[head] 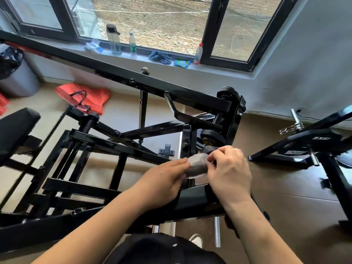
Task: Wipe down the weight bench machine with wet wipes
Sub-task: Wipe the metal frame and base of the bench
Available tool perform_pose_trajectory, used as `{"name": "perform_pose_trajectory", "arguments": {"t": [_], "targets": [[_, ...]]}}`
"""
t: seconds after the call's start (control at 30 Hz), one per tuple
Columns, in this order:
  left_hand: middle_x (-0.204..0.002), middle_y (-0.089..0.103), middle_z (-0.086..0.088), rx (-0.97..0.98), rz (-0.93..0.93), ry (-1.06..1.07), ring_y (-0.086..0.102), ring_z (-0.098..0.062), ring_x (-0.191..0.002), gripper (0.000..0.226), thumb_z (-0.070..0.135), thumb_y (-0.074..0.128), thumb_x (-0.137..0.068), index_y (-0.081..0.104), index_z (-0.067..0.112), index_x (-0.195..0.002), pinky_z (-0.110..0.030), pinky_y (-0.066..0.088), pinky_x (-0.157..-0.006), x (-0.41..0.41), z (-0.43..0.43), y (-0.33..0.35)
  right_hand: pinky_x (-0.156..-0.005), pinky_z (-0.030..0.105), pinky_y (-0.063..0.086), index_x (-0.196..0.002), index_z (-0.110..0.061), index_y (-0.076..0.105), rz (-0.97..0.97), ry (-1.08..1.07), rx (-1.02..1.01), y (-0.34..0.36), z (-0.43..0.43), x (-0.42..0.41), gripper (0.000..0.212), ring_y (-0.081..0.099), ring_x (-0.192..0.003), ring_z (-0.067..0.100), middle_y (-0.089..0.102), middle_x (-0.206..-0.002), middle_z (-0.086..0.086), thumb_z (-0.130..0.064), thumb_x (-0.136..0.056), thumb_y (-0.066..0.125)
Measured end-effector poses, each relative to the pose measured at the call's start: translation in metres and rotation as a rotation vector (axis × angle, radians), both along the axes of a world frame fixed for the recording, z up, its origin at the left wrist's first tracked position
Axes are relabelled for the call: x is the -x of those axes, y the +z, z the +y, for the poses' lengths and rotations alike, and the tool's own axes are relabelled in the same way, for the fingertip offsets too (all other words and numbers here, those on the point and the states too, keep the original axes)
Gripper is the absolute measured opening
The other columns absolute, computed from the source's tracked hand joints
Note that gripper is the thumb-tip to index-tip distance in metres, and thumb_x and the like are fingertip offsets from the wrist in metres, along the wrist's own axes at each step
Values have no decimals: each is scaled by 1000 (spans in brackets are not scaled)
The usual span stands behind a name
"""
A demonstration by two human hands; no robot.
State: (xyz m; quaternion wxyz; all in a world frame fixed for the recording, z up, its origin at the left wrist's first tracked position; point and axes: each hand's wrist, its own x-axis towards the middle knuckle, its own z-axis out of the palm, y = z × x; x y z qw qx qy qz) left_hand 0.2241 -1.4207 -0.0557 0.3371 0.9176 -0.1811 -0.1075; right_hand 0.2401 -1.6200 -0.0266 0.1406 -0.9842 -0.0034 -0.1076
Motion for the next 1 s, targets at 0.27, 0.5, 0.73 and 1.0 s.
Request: {"name": "perform_pose_trajectory", "arguments": {"t": [0.27,0.5,0.73,1.0], "targets": [[-160,41,5,-32,-101,-185,40,-17,-145,49,27,43,-107,42,21,-155,-29,25,-124,-16,-25,3,-86,13,48,-111,-17,73,-22,78,-483,26,9,24,18,63,-100,3,67,-105,-10,-10,-98,63],[-169,23,9,-24,-30,-171,18,-5,-155,56,24,45,-107,30,27,-162,-23,16,-127,-13,9,-6,-119,35,30,-143,-11,60,177,139,-6,-12,23,40,62,49,-143,23,58,-149,9,-44,-97,37],[-168,29,8,-36,-53,-128,30,-11,-152,51,30,45,-108,37,27,-158,-23,24,-121,-13,36,6,-127,43,17,-150,-18,54,257,114,68,-8,23,34,69,34,-152,13,44,-160,-1,-46,-93,28],[-137,58,10,17,-215,-303,59,-18,-115,32,28,44,-105,58,27,-134,-40,56,-84,-31,-11,19,-124,32,28,-140,-26,64,428,100,-273,24,-15,18,48,48,-140,7,60,-145,-12,-5,-99,52]]}}
